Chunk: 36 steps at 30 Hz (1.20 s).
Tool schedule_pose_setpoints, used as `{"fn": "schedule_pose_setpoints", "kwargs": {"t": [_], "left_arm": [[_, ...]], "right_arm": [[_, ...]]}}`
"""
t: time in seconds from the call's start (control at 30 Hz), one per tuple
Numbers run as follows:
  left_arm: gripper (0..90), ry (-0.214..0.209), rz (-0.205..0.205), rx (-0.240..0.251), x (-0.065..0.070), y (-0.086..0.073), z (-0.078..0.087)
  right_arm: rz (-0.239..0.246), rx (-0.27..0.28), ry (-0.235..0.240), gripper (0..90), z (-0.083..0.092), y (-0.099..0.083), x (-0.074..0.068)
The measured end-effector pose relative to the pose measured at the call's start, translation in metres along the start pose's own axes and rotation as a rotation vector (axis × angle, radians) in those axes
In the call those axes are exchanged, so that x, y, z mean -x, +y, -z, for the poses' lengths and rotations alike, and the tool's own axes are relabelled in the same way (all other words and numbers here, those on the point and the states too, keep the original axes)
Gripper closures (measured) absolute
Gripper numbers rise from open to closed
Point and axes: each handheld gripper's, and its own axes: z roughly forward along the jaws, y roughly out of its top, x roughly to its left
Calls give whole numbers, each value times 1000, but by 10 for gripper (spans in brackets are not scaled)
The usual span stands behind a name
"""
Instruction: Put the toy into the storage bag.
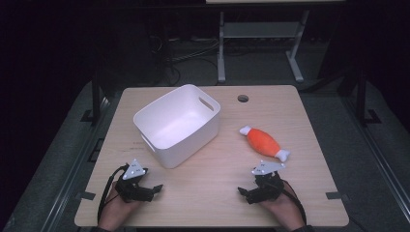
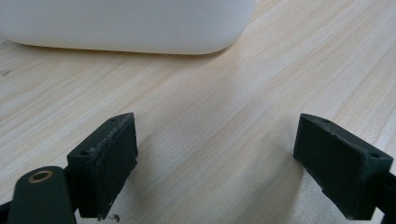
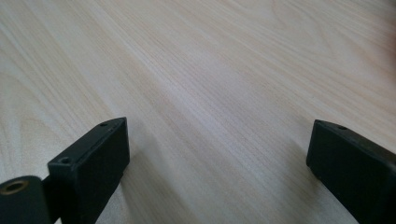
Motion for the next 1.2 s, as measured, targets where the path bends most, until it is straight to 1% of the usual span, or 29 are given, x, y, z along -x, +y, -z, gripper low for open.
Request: {"fn": "schedule_pose_setpoints", "kwargs": {"t": [0.1,0.33,0.43,0.47,0.57,0.7,0.73,0.87,0.9,0.97,1.2], "left_arm": [[127,0,0,1,0,0,0],[127,0,0,0,0,0,0],[127,0,0,0,0,0,0],[127,0,0,0,0,0,0],[127,0,0,0,0,0,0],[127,0,0,0,0,0,0],[127,0,0,0,0,0,0],[127,0,0,0,0,0,0],[127,0,0,0,0,0,0],[127,0,0,0,0,0,0],[127,0,0,0,0,0,0]], "right_arm": [[-4,0,-4,56,0,0,-1],[1,-1,3,62,0,0,0],[9,-22,13,135,2,4,-1],[17,-27,19,141,2,5,-1],[34,-39,13,143,2,7,-2],[41,-38,16,145,3,8,-3],[36,-35,22,147,5,9,-2],[41,-33,26,149,7,11,-1],[52,-37,21,149,8,13,1],[57,-38,13,149,10,15,2],[60,-19,23,148,18,22,8]]}}
